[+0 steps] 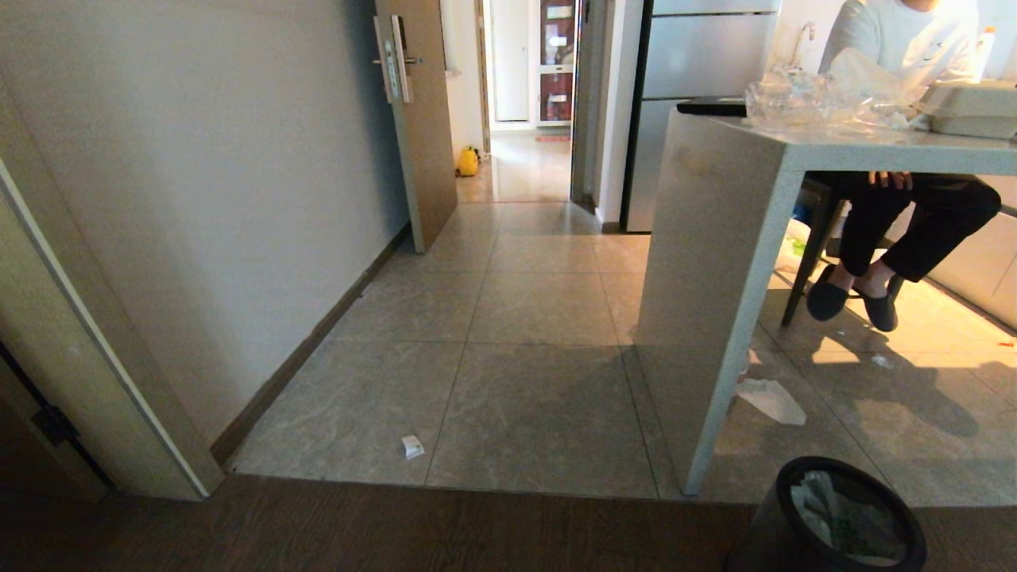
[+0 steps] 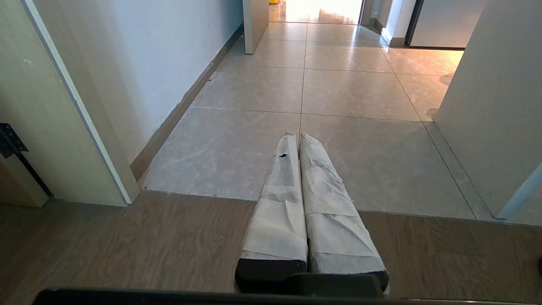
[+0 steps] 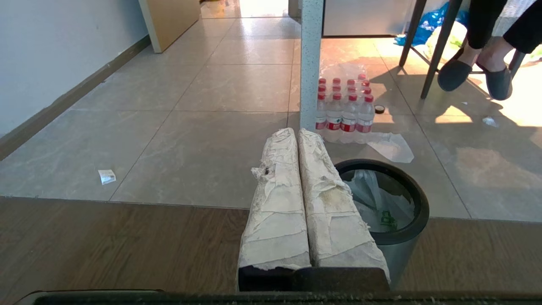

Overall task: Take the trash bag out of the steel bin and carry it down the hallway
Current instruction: Place the outer trash can on the ground

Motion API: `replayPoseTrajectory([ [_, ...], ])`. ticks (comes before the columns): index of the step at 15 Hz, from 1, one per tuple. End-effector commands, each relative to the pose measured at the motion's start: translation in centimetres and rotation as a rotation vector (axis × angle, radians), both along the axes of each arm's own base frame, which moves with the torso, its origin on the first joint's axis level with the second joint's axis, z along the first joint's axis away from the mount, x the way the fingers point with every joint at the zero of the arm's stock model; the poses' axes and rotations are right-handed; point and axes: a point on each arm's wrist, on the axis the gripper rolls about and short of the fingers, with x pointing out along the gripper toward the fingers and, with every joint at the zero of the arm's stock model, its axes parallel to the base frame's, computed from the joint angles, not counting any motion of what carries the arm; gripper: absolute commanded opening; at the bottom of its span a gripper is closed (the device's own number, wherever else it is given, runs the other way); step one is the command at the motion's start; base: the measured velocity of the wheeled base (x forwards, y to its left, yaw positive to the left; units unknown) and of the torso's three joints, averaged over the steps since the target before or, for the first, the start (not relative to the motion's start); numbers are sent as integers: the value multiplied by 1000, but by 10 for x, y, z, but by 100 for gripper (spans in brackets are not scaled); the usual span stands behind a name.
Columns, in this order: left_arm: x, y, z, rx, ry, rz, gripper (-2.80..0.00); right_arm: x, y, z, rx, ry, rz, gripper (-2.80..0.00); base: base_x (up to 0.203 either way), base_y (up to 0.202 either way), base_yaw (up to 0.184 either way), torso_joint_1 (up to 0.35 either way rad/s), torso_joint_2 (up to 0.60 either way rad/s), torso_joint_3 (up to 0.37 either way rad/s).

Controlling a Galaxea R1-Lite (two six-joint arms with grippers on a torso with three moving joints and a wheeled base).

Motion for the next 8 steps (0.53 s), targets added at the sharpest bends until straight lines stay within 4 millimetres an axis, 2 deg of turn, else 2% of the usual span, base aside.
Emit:
replayPoseTrajectory([
  [1, 0, 0, 0, -1, 0, -1, -280, 0, 0, 0, 0, -1, 1, -280, 0, 0, 0, 7, 2, -27],
  [3, 0, 0, 0, -1, 0, -1, -280, 0, 0, 0, 0, 1, 0, -280, 0, 0, 0, 4, 2, -74],
  [8, 0, 0, 0, -3, 1, 1, -280, 0, 0, 0, -1, -1, 0, -280, 0, 0, 0, 3, 5, -189],
])
